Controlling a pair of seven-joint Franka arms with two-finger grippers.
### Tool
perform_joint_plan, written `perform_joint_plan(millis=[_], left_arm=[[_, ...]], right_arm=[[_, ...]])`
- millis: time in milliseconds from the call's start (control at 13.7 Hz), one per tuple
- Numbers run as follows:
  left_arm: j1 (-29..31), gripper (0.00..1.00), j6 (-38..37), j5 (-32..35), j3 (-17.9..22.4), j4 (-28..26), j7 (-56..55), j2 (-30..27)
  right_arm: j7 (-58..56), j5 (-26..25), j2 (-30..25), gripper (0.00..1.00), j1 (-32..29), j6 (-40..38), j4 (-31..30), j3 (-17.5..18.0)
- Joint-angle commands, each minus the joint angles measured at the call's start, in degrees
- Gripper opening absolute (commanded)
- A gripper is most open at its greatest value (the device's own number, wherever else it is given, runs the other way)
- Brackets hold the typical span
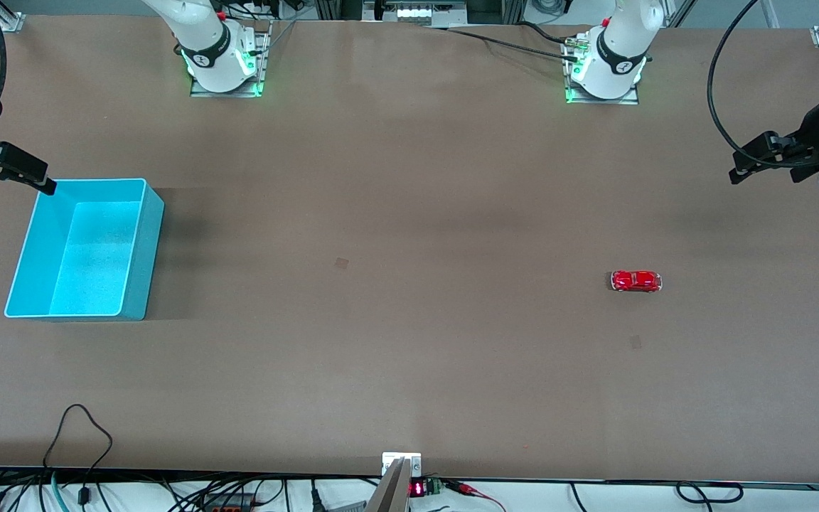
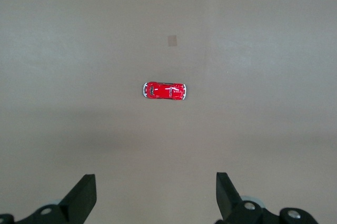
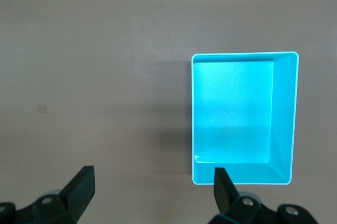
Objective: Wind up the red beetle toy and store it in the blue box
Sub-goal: 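Lower the left gripper onto the red car while the right gripper moves over the box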
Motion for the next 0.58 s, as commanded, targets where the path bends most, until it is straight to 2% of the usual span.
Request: perform_joint_plan(millis=[0, 511], left_arm=[[0.78, 1.0, 0.24, -0.22, -0.65, -2.68, 0.23, -2.43], [-0.01, 1.0, -0.11, -0.4, -0.73, -0.4, 0.76, 2.56]], right_arm=[[0.39, 0.29, -0.7, 1.0, -0.63, -0.02, -0.07, -0.24], [0.39, 0.37, -0.7, 1.0, -0.63, 0.06, 0.01, -0.42]])
